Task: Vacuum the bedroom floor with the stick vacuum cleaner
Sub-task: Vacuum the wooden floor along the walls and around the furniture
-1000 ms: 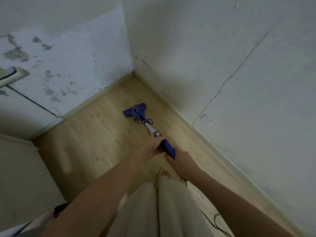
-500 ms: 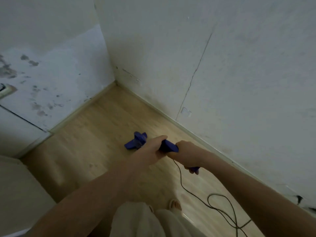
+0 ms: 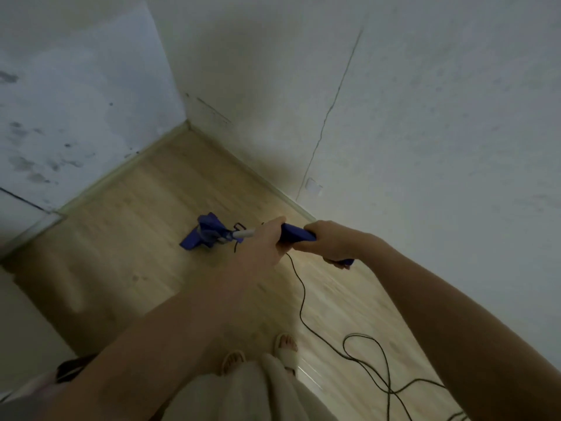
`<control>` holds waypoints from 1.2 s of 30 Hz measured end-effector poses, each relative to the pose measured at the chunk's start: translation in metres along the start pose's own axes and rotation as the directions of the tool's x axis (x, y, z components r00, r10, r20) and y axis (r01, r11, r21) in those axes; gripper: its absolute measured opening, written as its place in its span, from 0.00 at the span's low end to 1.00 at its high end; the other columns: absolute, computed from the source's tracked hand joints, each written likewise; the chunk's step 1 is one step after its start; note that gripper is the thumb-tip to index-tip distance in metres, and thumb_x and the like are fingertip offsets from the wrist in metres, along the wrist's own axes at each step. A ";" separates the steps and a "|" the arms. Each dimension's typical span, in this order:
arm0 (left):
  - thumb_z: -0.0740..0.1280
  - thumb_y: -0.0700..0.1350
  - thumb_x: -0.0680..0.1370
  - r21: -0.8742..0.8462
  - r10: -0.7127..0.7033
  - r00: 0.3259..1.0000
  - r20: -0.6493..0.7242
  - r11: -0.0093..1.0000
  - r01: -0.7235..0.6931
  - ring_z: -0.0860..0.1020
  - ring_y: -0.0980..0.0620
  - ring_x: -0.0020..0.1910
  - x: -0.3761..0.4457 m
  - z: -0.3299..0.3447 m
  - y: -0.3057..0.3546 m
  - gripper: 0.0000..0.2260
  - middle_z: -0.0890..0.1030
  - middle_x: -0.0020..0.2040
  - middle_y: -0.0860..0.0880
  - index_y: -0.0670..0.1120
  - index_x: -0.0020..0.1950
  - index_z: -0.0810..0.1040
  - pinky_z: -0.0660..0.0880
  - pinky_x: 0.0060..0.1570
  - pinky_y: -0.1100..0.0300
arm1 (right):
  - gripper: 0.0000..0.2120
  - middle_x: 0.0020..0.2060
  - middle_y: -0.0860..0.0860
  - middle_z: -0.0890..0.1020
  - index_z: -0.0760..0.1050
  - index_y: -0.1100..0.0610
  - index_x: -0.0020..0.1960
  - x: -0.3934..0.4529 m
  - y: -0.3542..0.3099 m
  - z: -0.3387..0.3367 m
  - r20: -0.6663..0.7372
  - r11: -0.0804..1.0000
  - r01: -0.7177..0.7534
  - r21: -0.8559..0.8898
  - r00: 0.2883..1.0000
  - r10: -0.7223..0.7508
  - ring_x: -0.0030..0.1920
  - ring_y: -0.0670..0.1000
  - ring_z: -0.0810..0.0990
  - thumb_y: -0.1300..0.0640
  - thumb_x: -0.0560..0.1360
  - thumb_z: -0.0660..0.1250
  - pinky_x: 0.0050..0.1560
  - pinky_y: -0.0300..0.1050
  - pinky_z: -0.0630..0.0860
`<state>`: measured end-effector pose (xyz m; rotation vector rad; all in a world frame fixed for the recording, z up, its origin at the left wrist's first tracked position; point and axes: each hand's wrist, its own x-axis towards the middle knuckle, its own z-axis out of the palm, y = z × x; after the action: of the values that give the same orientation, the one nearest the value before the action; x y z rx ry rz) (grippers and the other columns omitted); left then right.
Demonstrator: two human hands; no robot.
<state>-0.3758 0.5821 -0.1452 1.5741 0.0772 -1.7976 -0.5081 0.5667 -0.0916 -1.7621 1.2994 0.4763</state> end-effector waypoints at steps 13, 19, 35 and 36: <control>0.61 0.40 0.81 -0.121 0.128 0.952 -0.280 0.978 -0.167 0.74 0.48 0.43 0.081 -0.070 0.044 0.08 0.73 0.45 0.44 0.40 0.60 0.68 0.71 0.52 0.56 | 0.12 0.33 0.52 0.76 0.68 0.52 0.48 0.131 -0.043 0.054 -0.027 0.987 0.136 0.089 0.991 -0.135 0.27 0.50 0.75 0.43 0.81 0.57 0.26 0.43 0.75; 0.64 0.41 0.80 -0.090 0.165 0.950 -0.264 0.977 -0.195 0.76 0.43 0.51 0.104 -0.103 0.059 0.09 0.76 0.47 0.44 0.40 0.58 0.70 0.75 0.54 0.51 | 0.12 0.34 0.54 0.76 0.67 0.53 0.51 0.168 -0.062 0.067 -0.008 0.979 0.134 0.153 0.991 -0.134 0.26 0.51 0.75 0.45 0.81 0.57 0.24 0.41 0.73; 0.64 0.39 0.80 0.034 0.142 0.970 -0.199 0.990 -0.138 0.75 0.43 0.51 0.066 -0.137 0.033 0.10 0.76 0.46 0.43 0.39 0.59 0.69 0.74 0.53 0.50 | 0.11 0.31 0.50 0.75 0.71 0.55 0.52 0.127 -0.077 0.119 -0.023 0.935 0.113 0.336 0.993 -0.112 0.22 0.45 0.72 0.47 0.80 0.60 0.19 0.33 0.68; 0.64 0.38 0.80 0.038 0.122 0.971 -0.206 0.992 -0.116 0.75 0.44 0.48 0.057 -0.133 0.027 0.09 0.75 0.45 0.43 0.39 0.59 0.69 0.74 0.52 0.51 | 0.09 0.31 0.49 0.75 0.70 0.54 0.49 0.117 -0.073 0.121 -0.017 0.933 0.106 0.344 0.994 -0.106 0.22 0.44 0.72 0.48 0.80 0.61 0.20 0.34 0.68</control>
<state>-0.2492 0.6002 -0.2176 1.7436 0.0568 -1.5439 -0.3750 0.6041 -0.2119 -1.5253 1.1964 0.1745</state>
